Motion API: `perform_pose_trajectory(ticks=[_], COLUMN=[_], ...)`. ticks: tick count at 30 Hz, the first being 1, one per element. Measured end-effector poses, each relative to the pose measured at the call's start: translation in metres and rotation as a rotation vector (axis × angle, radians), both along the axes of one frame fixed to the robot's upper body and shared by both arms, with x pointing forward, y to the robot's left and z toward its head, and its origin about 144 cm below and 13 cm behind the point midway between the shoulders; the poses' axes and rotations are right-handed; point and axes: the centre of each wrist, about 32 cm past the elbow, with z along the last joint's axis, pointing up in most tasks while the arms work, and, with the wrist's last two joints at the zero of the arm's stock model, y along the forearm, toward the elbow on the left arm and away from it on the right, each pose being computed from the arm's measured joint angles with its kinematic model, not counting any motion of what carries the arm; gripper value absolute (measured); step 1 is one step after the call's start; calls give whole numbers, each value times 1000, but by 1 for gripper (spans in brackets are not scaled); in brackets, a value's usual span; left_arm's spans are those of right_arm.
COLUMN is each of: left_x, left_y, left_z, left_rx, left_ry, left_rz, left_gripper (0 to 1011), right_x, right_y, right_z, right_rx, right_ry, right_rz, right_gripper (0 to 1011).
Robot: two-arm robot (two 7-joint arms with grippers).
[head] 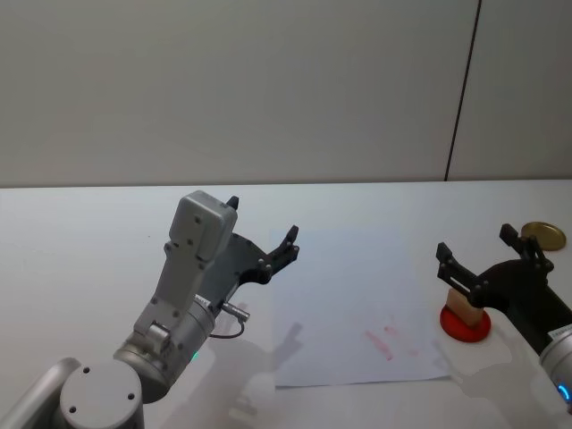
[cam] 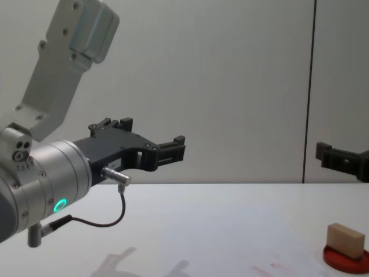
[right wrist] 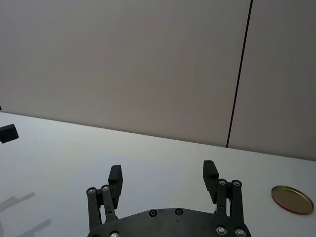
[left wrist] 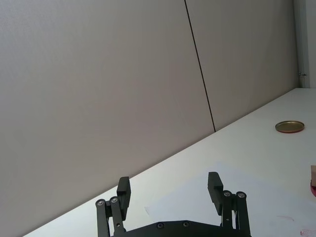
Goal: Use the one hand to pick up the stamp and affix it onto the A4 paper.
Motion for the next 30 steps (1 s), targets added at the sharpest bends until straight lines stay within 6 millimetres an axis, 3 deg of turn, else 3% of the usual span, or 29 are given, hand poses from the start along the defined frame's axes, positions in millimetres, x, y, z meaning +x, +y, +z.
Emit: perform_pose_trajectory(ticks=[30], left_x=[0], left_y=[0], left_z=[0], left_rx=[0], left_ry=[0], left_rz=[0], left_gripper=[993], right_x=[3], right_y=[-7], right_z=[-2], right_rx=[-8], right_ry=[42], right_rz=[11], right_gripper=[1001])
